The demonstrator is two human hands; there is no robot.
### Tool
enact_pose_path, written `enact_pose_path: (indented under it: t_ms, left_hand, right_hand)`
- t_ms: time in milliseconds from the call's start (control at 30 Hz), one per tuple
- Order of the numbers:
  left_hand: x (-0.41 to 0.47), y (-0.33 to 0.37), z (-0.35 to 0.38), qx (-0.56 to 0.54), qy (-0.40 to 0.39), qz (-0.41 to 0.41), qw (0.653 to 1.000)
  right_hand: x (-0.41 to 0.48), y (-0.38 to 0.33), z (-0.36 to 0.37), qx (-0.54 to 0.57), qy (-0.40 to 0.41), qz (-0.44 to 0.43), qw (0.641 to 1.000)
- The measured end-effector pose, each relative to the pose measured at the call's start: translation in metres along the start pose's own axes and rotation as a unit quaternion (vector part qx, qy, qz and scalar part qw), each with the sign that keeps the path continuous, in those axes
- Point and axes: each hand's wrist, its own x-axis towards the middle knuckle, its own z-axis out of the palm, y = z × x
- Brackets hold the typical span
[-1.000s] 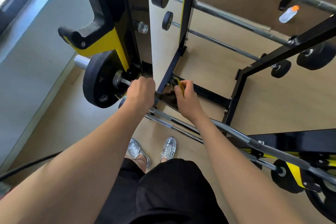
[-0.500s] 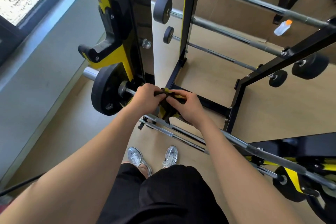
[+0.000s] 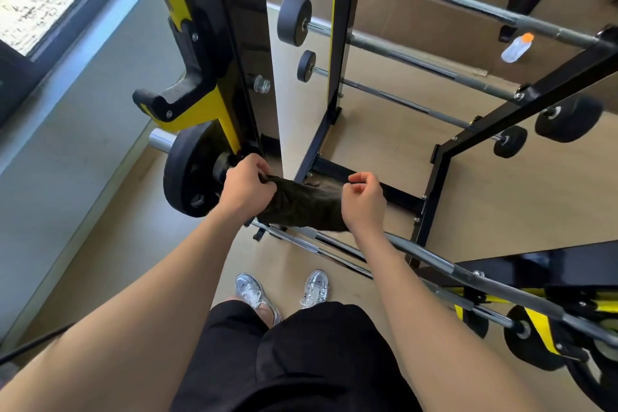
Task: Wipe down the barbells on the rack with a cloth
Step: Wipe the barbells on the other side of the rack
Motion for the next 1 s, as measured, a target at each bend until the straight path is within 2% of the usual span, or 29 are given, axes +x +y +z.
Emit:
enact_pose_path:
  t_ms: [100, 167, 267, 333, 433, 500, 600, 667, 700, 733, 767, 800, 867, 900, 933, 1000]
  left_hand:
    - [0.004, -0.008, -0.001, 0.075, -0.023, 0.047, 0.996]
    - [0.006, -0.011, -0.003, 0.114, -0.009, 0.071, 0.991]
    - [0.008, -0.02, -0.005, 0.148, -0.012, 0.091, 0.985]
    - [0.012, -0.026, -0.005, 0.152, -0.014, 0.099, 0.983]
    - [0.018, -0.032, -0.002, 0.144, -0.016, 0.101, 0.984]
    - [0.021, -0.032, -0.001, 0.14, -0.014, 0.094, 0.986]
    - [0.022, -0.031, -0.003, 0.16, -0.022, 0.1, 0.982]
    - [0.022, -0.031, -0.007, 0.17, -0.032, 0.094, 0.98]
    - [0.023, -0.03, -0.009, 0.174, -0.038, 0.091, 0.98]
    - [0.023, -0.03, -0.012, 0.179, -0.045, 0.086, 0.979]
    - [0.023, -0.03, -0.014, 0.18, -0.054, 0.076, 0.979]
    - [0.023, -0.029, -0.015, 0.178, -0.063, 0.063, 0.98]
    - [0.022, -0.029, -0.018, 0.173, -0.071, 0.049, 0.981]
    - [0.022, -0.028, -0.018, 0.175, -0.069, 0.049, 0.981]
    - [0.022, -0.027, -0.018, 0.182, -0.067, 0.051, 0.98]
    - [0.023, -0.023, -0.017, 0.197, -0.063, 0.05, 0.977]
  right_hand:
    - [-0.011, 0.003, 0.027, -0.098, -0.096, -0.134, 0.982]
    - [-0.024, 0.016, 0.053, -0.249, -0.142, -0.235, 0.929]
    - [-0.036, 0.027, 0.087, -0.439, -0.081, -0.279, 0.85]
    - [-0.031, 0.02, 0.099, -0.483, -0.071, -0.312, 0.815]
    - [-0.014, -0.003, 0.098, -0.503, -0.105, -0.375, 0.771]
    - [0.006, -0.017, 0.095, -0.485, -0.212, -0.36, 0.768]
    - [0.03, -0.042, 0.087, -0.356, -0.356, -0.207, 0.839]
    - [0.036, -0.047, 0.089, -0.254, -0.382, -0.088, 0.884]
    - [0.034, -0.048, 0.09, -0.239, -0.373, -0.055, 0.895]
    - [0.028, -0.047, 0.09, -0.253, -0.345, -0.062, 0.901]
    - [0.021, -0.043, 0.089, -0.295, -0.303, -0.11, 0.9]
    - [0.014, -0.033, 0.087, -0.348, -0.243, -0.195, 0.884]
    - [0.001, -0.007, 0.075, -0.429, -0.141, -0.361, 0.816]
    - [-0.004, 0.01, 0.072, -0.445, -0.128, -0.412, 0.784]
    - [-0.01, 0.023, 0.068, -0.456, -0.135, -0.423, 0.771]
    - [-0.017, 0.028, 0.065, -0.485, -0.155, -0.391, 0.767]
